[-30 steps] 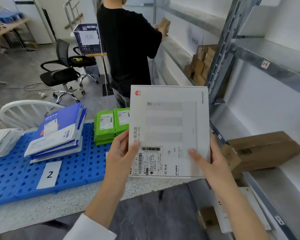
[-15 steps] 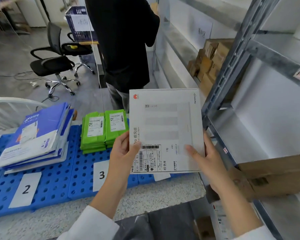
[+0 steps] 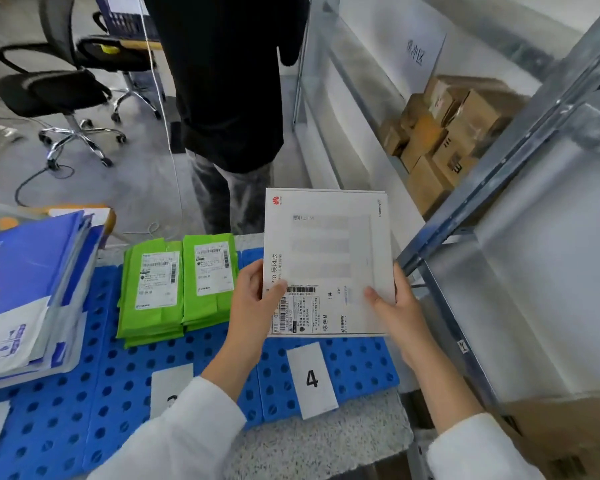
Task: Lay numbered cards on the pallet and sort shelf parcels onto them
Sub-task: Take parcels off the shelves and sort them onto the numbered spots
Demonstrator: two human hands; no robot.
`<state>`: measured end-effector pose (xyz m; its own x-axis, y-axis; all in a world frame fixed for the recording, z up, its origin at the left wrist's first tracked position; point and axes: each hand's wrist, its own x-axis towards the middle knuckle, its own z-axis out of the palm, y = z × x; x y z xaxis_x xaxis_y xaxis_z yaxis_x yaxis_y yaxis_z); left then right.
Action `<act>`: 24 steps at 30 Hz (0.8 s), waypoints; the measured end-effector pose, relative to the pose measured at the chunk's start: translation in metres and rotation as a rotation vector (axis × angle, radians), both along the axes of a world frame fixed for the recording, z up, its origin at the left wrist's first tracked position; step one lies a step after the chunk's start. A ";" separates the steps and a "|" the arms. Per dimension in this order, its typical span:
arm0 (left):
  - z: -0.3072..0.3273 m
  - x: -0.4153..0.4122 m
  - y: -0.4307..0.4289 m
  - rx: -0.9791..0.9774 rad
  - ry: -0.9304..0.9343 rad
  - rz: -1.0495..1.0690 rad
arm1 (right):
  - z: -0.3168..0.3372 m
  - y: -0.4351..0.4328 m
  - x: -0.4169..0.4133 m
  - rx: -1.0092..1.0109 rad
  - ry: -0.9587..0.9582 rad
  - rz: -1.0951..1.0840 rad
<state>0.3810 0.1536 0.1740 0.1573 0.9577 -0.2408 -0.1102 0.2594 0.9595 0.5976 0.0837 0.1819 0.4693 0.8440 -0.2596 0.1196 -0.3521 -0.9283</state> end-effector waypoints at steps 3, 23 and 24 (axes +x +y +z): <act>-0.015 0.007 0.017 -0.041 0.042 0.018 | -0.013 0.028 0.007 -0.047 -0.023 0.036; -0.104 0.035 0.091 -0.206 0.356 -0.007 | -0.088 0.138 0.041 -0.286 0.090 0.192; -0.106 0.036 0.093 -0.206 0.373 -0.015 | -0.091 0.139 0.041 -0.303 0.086 0.197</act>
